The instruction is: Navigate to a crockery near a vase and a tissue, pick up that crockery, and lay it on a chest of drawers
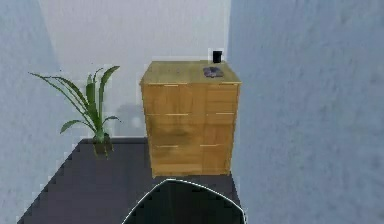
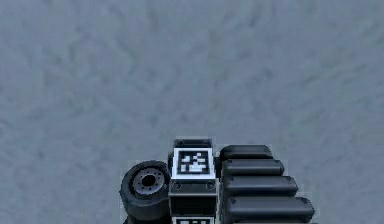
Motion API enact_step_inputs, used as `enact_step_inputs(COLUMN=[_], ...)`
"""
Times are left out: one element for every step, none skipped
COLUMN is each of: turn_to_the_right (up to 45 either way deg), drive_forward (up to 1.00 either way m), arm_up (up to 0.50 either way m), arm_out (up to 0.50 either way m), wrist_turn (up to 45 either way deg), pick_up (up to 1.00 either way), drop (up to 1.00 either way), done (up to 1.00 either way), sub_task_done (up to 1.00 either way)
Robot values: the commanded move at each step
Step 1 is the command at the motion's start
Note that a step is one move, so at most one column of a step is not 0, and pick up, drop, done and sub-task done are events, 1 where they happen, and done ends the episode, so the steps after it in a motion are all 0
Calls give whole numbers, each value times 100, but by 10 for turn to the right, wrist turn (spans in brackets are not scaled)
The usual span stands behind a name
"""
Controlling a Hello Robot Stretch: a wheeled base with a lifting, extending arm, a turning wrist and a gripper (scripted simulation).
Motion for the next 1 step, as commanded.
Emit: enact_step_inputs(turn_to_the_right=[-240], drive_forward=[0], arm_up=[0], arm_out=[0], wrist_turn=[0], pick_up=[0], drop=[0], done=[0], sub_task_done=[0])
